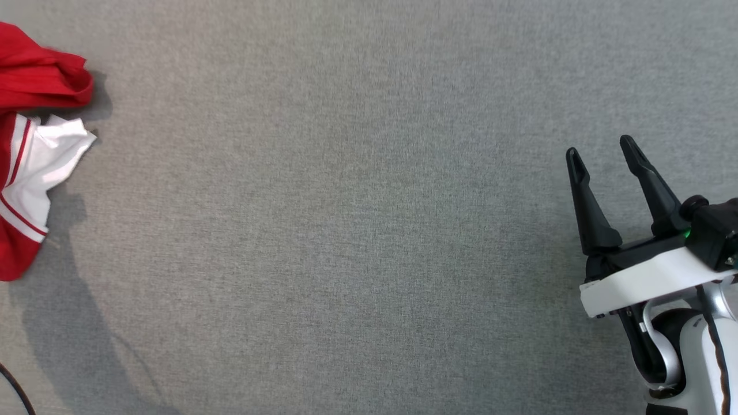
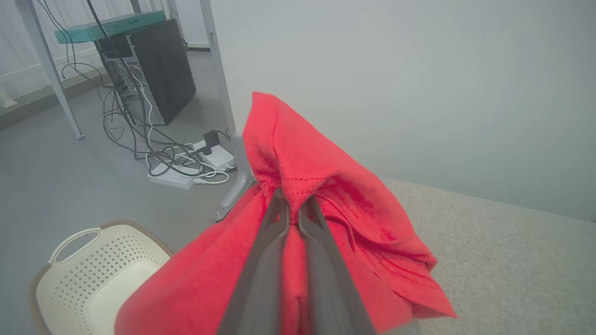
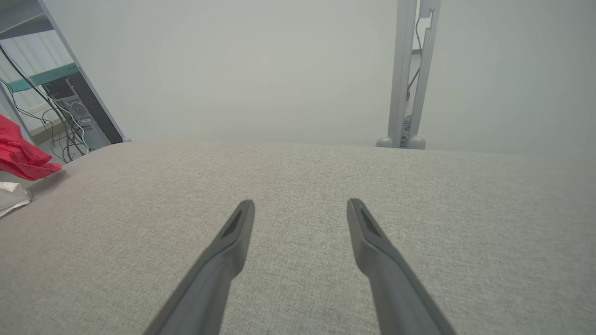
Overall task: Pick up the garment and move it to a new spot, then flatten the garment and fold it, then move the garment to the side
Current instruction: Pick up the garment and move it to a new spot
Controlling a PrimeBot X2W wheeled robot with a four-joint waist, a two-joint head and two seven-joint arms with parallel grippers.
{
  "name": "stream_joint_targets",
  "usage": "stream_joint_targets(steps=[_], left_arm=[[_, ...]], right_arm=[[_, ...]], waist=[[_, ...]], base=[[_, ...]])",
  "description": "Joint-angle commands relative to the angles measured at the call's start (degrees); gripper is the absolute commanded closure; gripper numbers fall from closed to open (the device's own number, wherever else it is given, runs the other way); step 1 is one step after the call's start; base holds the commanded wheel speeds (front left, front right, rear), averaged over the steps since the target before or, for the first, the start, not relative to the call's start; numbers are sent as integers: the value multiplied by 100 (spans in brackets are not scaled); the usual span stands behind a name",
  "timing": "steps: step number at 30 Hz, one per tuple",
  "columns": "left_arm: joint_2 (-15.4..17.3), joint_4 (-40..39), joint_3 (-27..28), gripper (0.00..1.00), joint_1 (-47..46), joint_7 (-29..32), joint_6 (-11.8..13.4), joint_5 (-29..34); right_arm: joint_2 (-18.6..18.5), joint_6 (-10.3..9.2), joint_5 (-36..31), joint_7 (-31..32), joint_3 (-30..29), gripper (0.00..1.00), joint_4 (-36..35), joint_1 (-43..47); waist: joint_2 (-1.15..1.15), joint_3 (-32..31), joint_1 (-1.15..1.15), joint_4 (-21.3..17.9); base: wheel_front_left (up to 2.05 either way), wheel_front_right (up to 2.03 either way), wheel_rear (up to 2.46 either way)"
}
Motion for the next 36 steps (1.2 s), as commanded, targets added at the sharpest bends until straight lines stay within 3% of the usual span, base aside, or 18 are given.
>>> stream_joint_targets(steps=[1,5,12,15,21,26,31,36], left_arm=[[55,-106,43,100,94,-26,37,43],[171,-1026,366,100,511,-45,211,160],[148,-3187,1044,100,2104,-43,812,377],[53,-4145,1130,100,2919,-30,1043,316],[-19,-6205,1190,100,4375,278,1765,419],[22,-7392,1190,100,5116,597,2179,505],[72,-8046,979,100,5371,882,2321,659],[16,-8148,514,100,5129,1091,2167,764]], right_arm=[[-8,-2,44,-64,-5,0,22,75],[34,-2,118,-138,2,0,120,210],[73,-2,196,-174,16,0,235,544],[83,-2,245,-178,19,0,243,696],[111,-2,293,-160,-51,0,178,928],[134,-2,296,-132,-57,0,139,987],[141,-2,275,-178,6,0,101,828],[143,-2,257,-263,61,0,131,682]], waist=[[0,-296,0,-11],[0,-716,0,-59],[0,-1377,0,-197],[0,-1585,0,-261],[0,-1788,0,-367],[0,-1818,0,-541],[0,-1662,0,-921],[0,-1522,0,-1402]], base=[[0,0,0],[0,0,0],[0,0,0],[0,0,0],[0,0,0],[0,0,0],[0,0,0],[0,0,0]])
